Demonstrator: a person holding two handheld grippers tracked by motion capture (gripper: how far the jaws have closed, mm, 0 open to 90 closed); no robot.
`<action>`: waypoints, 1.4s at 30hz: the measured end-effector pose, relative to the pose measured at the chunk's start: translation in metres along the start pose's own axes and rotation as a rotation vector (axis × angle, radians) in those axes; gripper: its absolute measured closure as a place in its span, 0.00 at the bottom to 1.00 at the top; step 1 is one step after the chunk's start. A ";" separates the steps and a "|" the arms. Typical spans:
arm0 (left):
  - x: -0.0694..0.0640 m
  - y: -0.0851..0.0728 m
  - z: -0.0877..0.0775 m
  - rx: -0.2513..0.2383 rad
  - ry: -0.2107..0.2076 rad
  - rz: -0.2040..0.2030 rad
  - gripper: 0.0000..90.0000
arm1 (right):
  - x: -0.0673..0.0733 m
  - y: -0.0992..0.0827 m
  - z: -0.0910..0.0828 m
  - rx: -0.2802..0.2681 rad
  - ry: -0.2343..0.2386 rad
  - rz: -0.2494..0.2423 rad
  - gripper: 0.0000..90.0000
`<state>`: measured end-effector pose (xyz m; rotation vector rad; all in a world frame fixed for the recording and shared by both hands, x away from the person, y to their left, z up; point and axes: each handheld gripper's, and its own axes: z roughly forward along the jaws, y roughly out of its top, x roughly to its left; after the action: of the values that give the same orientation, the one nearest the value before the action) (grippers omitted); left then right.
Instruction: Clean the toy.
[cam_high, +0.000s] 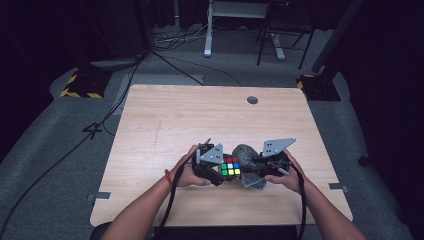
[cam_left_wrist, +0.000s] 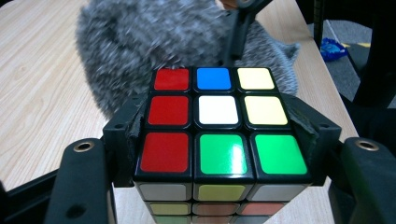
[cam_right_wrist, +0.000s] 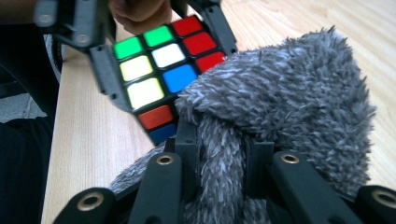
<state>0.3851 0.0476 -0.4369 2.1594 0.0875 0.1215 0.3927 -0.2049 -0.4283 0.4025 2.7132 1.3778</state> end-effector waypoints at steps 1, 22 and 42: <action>0.000 0.000 0.000 -0.003 -0.004 -0.002 0.37 | -0.001 0.000 0.001 0.008 -0.003 0.004 0.82; 0.007 -0.007 0.010 0.035 0.014 -0.015 0.37 | -0.007 -0.006 0.002 0.013 0.013 0.001 0.81; 0.014 -0.007 -0.012 -0.039 0.039 -0.043 0.37 | 0.009 0.003 0.001 -0.025 0.069 -0.058 0.81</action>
<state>0.3976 0.0627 -0.4353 2.1151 0.1526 0.1393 0.3845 -0.2004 -0.4262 0.2767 2.7349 1.4350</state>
